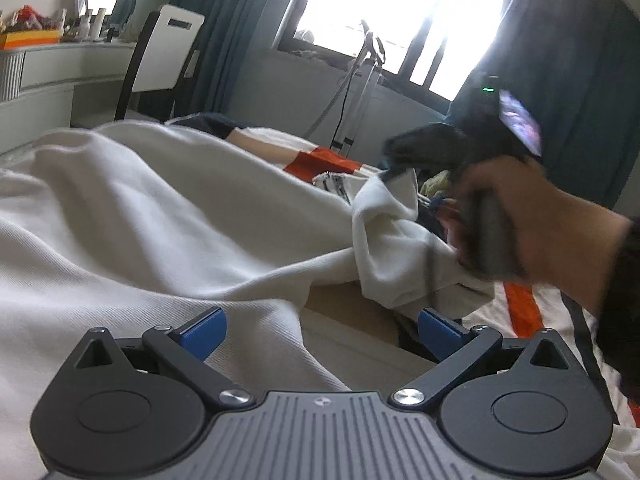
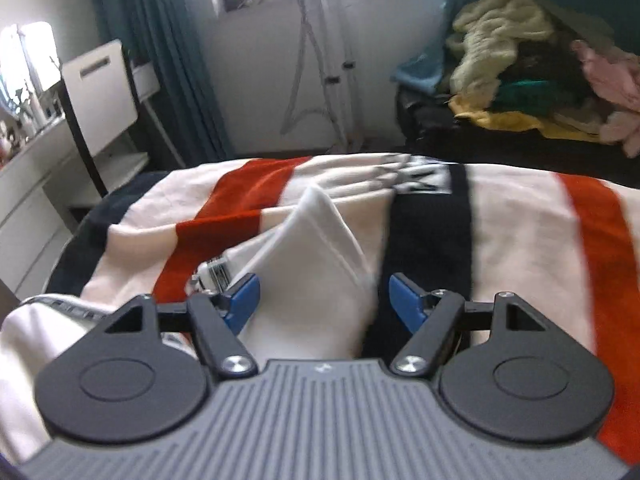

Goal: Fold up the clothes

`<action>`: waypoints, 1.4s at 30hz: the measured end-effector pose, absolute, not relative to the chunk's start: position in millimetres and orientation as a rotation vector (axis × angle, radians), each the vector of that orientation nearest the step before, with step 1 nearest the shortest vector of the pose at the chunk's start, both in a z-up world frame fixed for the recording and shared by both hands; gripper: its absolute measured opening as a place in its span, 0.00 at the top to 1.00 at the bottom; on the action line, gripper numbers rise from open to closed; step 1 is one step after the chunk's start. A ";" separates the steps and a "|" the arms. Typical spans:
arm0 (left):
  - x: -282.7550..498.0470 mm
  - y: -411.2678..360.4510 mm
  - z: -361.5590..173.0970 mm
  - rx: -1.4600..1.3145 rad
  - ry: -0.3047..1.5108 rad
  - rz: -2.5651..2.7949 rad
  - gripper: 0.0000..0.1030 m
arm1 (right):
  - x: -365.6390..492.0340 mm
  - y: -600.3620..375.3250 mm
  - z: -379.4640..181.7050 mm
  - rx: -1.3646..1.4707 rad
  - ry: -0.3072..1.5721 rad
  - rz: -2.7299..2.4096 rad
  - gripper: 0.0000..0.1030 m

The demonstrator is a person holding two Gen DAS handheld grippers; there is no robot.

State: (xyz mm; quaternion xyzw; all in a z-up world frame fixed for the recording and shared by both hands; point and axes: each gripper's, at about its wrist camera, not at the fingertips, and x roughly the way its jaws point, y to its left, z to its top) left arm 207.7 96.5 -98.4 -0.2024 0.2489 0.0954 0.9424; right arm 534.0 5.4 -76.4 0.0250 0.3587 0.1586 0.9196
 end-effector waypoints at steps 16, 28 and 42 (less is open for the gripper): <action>206.4 91.2 -106.1 -0.497 0.455 0.159 0.00 | 476.6 -121.6 53.8 0.105 0.251 0.009 0.87; 197.1 51.4 -104.9 -0.381 0.497 0.100 0.00 | 364.7 -360.8 -61.3 0.497 0.325 -0.270 0.78; 224.1 78.0 -85.9 -0.573 0.558 0.041 0.02 | 279.1 -430.5 -151.1 1.080 0.480 -0.182 0.34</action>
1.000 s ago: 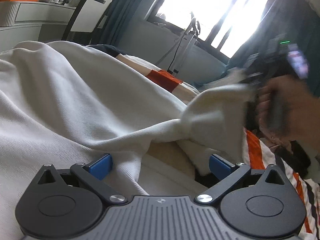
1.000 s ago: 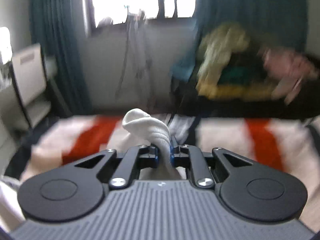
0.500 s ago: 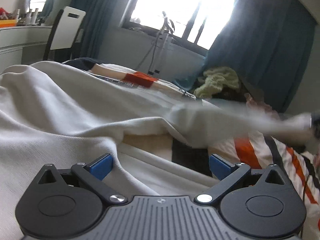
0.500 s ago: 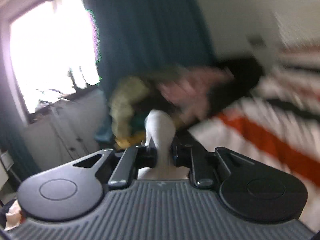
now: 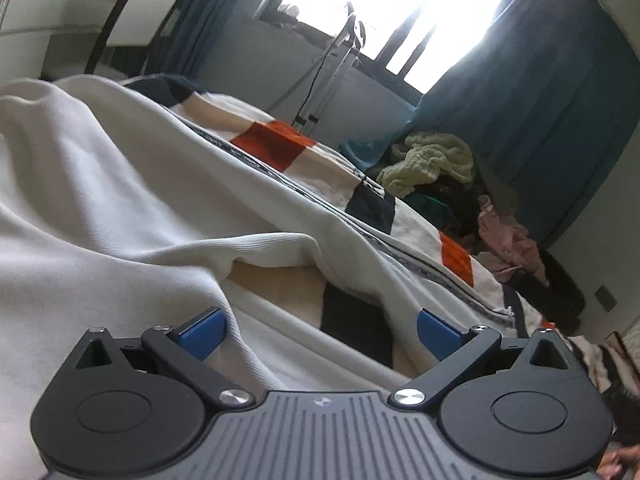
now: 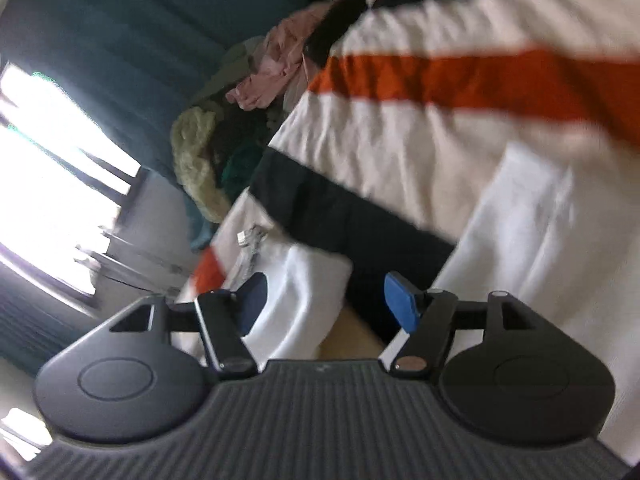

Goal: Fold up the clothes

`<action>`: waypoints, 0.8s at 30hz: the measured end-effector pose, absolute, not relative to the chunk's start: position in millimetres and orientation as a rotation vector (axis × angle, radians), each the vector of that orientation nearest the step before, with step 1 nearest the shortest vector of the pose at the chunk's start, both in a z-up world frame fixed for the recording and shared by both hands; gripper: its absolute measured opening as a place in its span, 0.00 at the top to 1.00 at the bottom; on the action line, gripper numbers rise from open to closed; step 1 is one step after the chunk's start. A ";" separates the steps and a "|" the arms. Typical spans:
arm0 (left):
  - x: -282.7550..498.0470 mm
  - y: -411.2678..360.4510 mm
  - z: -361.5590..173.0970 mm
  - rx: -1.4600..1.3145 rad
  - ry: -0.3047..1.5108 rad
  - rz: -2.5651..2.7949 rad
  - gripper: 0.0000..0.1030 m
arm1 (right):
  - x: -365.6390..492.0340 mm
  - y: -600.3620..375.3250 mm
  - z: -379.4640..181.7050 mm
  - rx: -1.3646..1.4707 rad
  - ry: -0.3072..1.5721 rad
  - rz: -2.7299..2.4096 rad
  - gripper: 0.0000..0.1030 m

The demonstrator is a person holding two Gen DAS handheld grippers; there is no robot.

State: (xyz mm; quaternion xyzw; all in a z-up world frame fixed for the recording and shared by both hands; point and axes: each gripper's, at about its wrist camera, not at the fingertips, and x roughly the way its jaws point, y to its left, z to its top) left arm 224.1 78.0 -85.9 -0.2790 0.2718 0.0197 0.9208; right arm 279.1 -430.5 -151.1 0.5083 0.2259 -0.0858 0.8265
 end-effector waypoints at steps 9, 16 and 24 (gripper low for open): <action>287.2 109.8 -108.6 -0.766 0.610 -0.018 0.14 | 314.4 -417.0 -177.7 1.108 0.534 -0.029 0.35; 313.1 145.6 -142.5 -0.980 0.607 -0.001 0.18 | 365.1 -408.5 -193.9 0.975 0.518 -0.143 0.72; 328.4 150.7 -140.1 -0.973 0.626 -0.016 0.23 | 377.0 -428.0 -189.9 1.019 0.369 -0.186 0.93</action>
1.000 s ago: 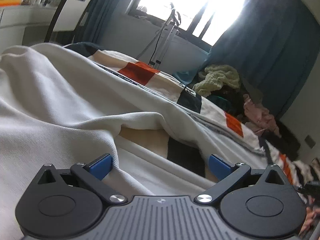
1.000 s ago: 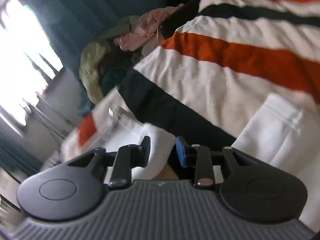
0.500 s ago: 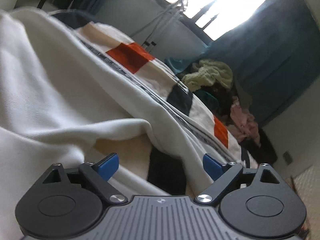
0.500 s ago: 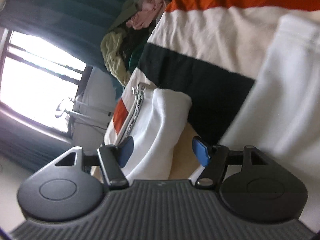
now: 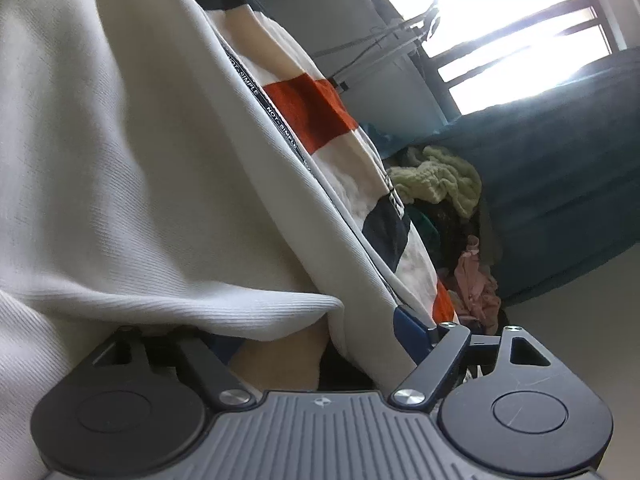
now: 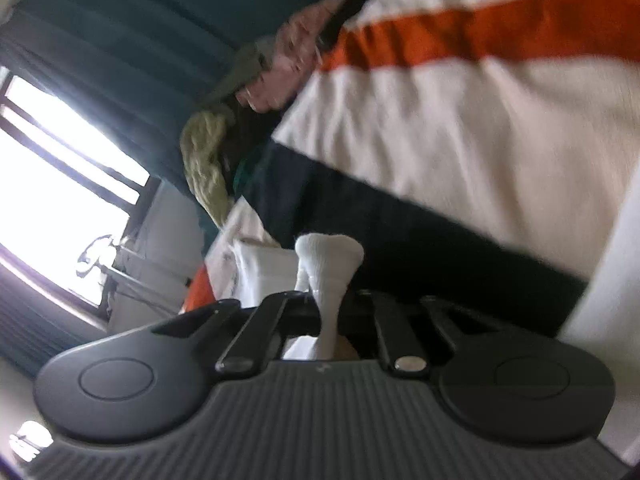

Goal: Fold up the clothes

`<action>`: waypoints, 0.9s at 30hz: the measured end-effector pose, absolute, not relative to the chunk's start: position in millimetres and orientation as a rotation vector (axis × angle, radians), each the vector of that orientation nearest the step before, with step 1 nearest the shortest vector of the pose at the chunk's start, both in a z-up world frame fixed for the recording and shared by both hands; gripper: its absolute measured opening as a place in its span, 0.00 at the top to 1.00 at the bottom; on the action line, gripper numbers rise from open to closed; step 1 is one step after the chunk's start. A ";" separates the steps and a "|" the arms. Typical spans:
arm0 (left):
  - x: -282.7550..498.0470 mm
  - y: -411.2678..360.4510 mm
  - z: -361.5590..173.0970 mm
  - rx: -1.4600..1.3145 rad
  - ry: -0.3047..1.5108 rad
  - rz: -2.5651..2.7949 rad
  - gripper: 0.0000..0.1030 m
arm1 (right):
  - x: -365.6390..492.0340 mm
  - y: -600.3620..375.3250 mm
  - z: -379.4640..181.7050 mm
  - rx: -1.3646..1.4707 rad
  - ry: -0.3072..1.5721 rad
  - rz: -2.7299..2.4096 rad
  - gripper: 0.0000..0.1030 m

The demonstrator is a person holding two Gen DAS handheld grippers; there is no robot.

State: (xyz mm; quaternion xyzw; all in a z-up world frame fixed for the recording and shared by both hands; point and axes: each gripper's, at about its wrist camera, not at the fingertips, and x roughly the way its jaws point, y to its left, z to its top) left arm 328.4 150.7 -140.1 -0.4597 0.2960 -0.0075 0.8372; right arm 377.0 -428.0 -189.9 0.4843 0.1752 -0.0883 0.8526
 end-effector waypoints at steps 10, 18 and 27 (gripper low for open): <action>324.6 127.2 -135.0 -0.809 0.672 -0.103 0.24 | 331.1 -492.7 -151.4 0.851 0.216 -0.360 0.94; 315.6 106.5 -129.0 -0.663 0.675 -0.099 0.23 | 311.0 -516.9 -181.7 0.788 0.384 -0.402 0.85; 276.8 68.8 -111.3 -0.404 0.641 -0.109 0.17 | 264.7 -485.8 -138.5 0.675 0.436 -0.409 0.23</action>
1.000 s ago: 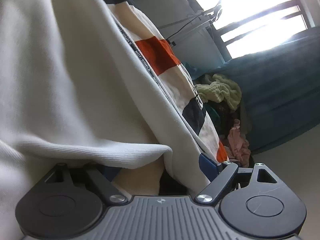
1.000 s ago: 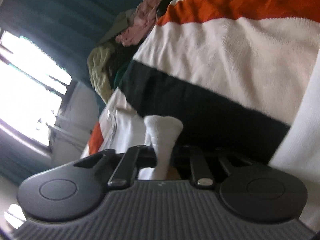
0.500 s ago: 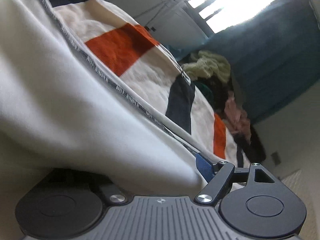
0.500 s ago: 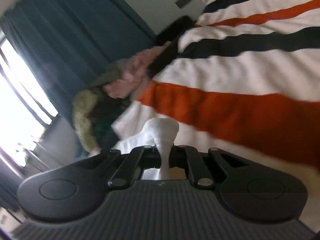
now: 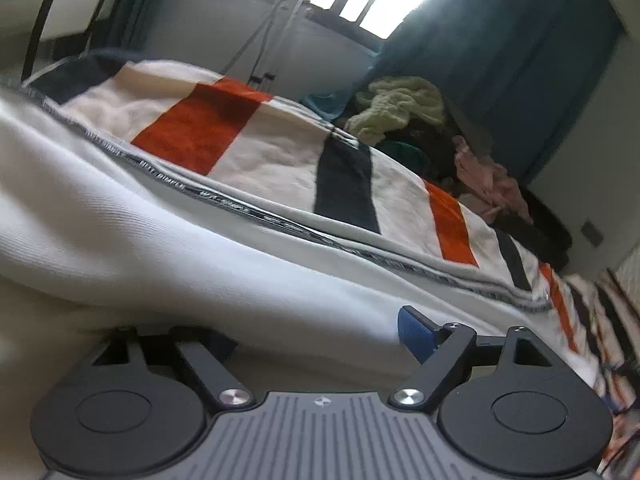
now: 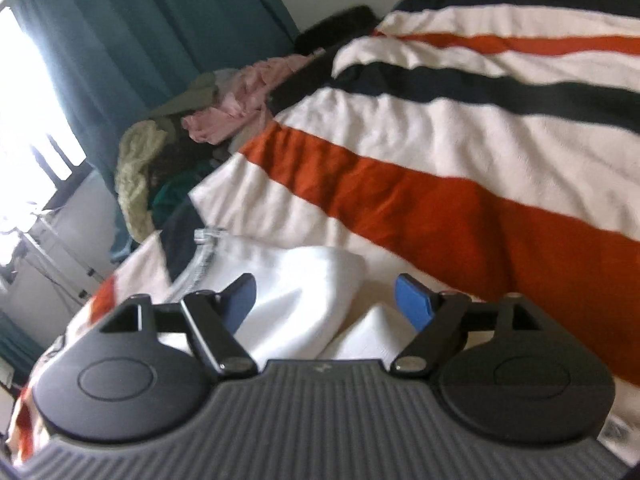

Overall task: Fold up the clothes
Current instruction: 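Lay the folded pants down and open the right gripper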

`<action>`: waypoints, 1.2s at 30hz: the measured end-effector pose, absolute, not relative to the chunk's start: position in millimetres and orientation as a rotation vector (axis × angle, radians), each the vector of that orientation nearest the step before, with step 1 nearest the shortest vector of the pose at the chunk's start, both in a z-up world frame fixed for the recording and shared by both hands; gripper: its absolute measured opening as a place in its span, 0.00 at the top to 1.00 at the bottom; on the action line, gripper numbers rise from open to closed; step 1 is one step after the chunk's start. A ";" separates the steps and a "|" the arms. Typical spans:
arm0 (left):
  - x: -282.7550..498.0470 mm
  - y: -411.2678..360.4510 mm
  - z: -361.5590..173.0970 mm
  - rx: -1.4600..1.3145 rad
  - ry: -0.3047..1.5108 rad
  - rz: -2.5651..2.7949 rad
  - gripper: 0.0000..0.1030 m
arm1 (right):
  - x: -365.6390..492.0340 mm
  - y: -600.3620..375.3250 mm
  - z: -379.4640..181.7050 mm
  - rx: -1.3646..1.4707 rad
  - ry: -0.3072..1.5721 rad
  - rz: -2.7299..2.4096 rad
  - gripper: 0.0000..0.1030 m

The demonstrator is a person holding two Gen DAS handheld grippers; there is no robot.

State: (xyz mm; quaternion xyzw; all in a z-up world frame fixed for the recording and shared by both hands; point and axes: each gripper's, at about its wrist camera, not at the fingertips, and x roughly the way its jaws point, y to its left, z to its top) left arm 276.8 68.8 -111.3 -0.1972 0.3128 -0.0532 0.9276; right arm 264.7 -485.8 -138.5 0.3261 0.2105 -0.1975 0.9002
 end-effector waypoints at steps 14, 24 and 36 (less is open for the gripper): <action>161.1 25.8 -59.7 -0.173 0.527 -0.216 0.15 | 141.1 -336.4 -64.7 0.437 0.441 -0.142 0.24; 108.6 32.7 -46.7 -0.108 0.533 -0.204 0.14 | 98.1 -283.3 -60.2 0.276 0.389 -0.077 0.24; 120.5 29.2 -65.7 -0.067 0.614 -0.180 0.13 | 110.3 -270.8 -75.2 0.273 0.434 -0.040 0.24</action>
